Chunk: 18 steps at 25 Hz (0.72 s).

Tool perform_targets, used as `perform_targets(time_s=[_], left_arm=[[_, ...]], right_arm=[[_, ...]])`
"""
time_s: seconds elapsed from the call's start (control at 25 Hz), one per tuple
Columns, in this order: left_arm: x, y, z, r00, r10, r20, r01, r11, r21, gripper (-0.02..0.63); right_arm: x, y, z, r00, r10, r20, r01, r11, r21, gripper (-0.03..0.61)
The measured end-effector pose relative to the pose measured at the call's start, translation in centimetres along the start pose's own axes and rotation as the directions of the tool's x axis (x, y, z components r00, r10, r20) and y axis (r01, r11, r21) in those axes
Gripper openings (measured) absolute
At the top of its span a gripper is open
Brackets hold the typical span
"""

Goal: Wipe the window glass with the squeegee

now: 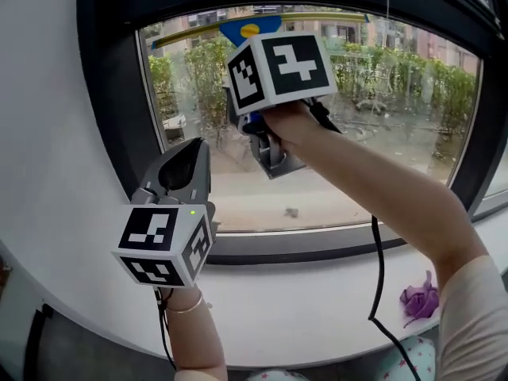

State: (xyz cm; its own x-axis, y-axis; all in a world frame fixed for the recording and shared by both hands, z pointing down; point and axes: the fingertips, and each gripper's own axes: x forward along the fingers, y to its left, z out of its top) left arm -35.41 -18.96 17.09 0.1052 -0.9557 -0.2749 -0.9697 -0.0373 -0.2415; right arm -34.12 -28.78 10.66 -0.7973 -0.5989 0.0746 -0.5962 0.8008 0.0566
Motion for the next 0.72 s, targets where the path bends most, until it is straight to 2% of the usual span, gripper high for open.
perform_targets(time_s=[0.2,0.44,0.56,0.72], left_arm=[[-0.4,-1.3,-1.4,1.000,-0.013,0.002,0.013,1.000,0.016,0.002],[-0.6,-3.0,-3.0,0.999,-0.046,0.001,0.046,0.999,-0.026,0.002],[-0.4,-4.0,-3.6,0.998,-0.058,-0.009,0.057,0.998,-0.033,0.002],[-1.1,-5.8,-5.9,0.997,-0.079,-0.028,0.076,0.993,-0.094,0.002]], right_arm=[[0.3,-1.2,1.2,0.999,-0.018,0.041,0.016,0.998,0.057,0.028],[0.9,-1.0,1.8,0.997,0.072,0.024,-0.073,0.994,0.078,0.028],[0.9,-1.2,2.0,0.996,0.085,0.022,-0.087,0.991,0.104,0.028],[0.8,-2.0,1.8,0.990,0.139,0.003,-0.138,0.983,0.123,0.026]])
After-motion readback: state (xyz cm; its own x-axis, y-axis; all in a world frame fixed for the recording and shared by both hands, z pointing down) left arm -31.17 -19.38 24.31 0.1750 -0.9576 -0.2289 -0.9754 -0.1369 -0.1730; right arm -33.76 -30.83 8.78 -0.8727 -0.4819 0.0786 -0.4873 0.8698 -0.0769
